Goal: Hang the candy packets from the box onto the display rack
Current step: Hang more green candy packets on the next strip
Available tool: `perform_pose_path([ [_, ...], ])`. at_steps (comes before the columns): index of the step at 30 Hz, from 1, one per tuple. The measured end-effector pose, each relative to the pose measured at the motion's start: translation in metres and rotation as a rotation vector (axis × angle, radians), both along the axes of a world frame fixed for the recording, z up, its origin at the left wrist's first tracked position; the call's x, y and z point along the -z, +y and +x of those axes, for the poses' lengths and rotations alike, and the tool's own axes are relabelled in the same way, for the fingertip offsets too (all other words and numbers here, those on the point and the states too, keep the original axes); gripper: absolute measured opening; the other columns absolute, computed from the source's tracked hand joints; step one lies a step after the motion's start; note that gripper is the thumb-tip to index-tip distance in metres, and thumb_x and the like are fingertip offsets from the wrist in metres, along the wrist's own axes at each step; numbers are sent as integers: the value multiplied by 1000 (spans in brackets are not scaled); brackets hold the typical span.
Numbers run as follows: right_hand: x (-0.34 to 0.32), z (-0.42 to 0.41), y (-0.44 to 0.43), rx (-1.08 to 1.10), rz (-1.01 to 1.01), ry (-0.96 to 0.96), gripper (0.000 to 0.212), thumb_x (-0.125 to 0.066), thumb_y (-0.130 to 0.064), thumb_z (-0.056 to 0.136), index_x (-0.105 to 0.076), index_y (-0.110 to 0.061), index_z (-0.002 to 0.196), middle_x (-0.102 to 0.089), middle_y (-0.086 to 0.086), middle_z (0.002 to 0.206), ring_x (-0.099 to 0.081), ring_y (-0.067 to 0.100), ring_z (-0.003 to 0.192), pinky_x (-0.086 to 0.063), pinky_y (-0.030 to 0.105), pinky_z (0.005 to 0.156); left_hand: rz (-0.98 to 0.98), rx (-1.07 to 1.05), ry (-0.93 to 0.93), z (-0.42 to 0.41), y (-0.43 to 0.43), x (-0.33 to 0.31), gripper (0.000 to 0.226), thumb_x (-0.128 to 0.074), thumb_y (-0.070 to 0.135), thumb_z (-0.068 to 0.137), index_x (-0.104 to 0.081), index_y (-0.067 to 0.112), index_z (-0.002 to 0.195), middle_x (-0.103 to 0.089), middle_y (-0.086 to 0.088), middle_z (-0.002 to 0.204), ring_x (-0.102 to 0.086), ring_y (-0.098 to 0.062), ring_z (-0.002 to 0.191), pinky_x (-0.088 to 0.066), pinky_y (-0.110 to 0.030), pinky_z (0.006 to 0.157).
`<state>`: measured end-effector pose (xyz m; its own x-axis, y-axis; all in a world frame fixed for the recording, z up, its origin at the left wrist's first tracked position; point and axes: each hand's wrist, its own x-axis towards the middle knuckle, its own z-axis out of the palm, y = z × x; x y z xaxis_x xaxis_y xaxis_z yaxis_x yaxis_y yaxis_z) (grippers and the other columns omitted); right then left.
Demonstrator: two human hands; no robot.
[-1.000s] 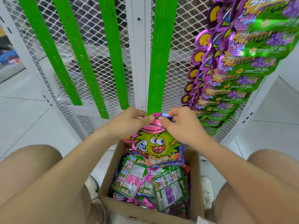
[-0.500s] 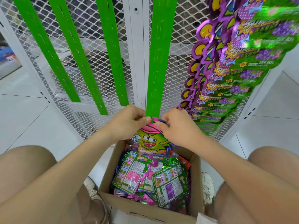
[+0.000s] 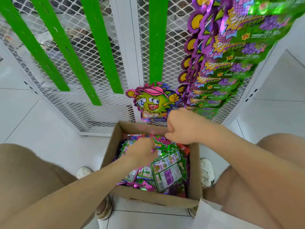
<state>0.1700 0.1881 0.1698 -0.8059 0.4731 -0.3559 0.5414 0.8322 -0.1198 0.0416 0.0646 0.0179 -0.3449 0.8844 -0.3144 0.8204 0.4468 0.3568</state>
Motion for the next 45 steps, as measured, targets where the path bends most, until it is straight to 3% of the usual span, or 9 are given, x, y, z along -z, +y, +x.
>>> perform_pose_path([
  [8, 7, 6, 19, -145, -2, -229, 44, -60, -29, 103, -34, -15, 71, -41, 3, 72, -46, 19, 61, -38, 31, 55, -179, -11, -202, 27, 13, 61, 30, -75, 21, 97, -72, 5, 122, -73, -13, 118, -70, -30, 110, -56, -37, 88],
  [14, 8, 4, 21, 27, -46, -197, 34, -53, -12, 103, -39, -10, 72, -47, 6, 71, -47, 16, 54, -38, 28, 45, -75, -28, -262, 15, 23, 34, 14, -72, 6, 85, -63, 14, 80, -62, -1, 85, -56, -17, 80, -50, -35, 72],
  [21, 16, 0, 17, 422, -173, 132, 56, -50, -53, 104, -48, -4, 77, -56, 10, 73, -66, 29, 70, -58, 35, 63, 313, -78, -62, 1, -19, -43, 20, -74, 18, 89, -55, 12, 88, -64, -4, 72, -55, -21, 62, -42, -39, 55],
  [27, 13, -25, -11, 807, -877, 486, 97, -81, -56, 81, -34, -10, 153, -68, 27, 112, -79, 36, 74, -66, 47, 75, 362, 99, 140, 6, -52, -80, 19, -59, 17, 94, -44, 19, 106, -68, -7, 89, -66, -38, 78, -53, -45, 66],
  [31, 16, -38, -15, 674, -730, 392, 42, -60, -12, 92, -53, 4, 130, -67, 20, 113, -76, 31, 76, -65, 53, 78, 348, 187, 284, 13, -72, -108, 34, -44, 58, 94, -52, 26, 97, -67, 2, 83, -68, -31, 77, -52, -40, 66],
  [36, -5, -57, -21, 331, -424, 231, 5, -58, -16, 94, -58, -14, 99, -51, 3, 71, -48, 18, 57, -41, 24, 48, 594, -365, 5, -40, -62, -145, 44, -50, 67, 89, -59, 24, 80, -67, 8, 71, -66, -17, 72, -49, -36, 67],
  [39, -23, -75, -16, 245, -222, 293, 22, -68, -34, 92, -55, -18, 83, -54, 1, 65, -52, 21, 60, -33, 29, 49, 767, -572, 2, -85, -36, -153, 21, -71, 38, 91, -62, 22, 100, -70, 6, 97, -68, -19, 86, -53, -40, 81],
  [42, -29, -93, -6, 171, -96, 384, 45, -72, -48, 92, -58, -10, 71, -58, 7, 61, -54, 26, 60, -38, 32, 53, 896, -621, 28, -114, -7, -154, 52, -83, 29, 87, -55, 7, 125, -56, -3, 119, -56, -22, 108, -46, -36, 94],
  [45, -26, -106, 2, 87, -74, 476, 31, -69, -41, 96, -72, -13, 109, -73, 8, 96, -64, 31, 93, -53, 35, 79, 1006, -686, 42, -124, 24, -149, 71, -91, 28, 80, -49, 1, 131, -48, -5, 122, -51, -28, 117, -44, -40, 101],
])
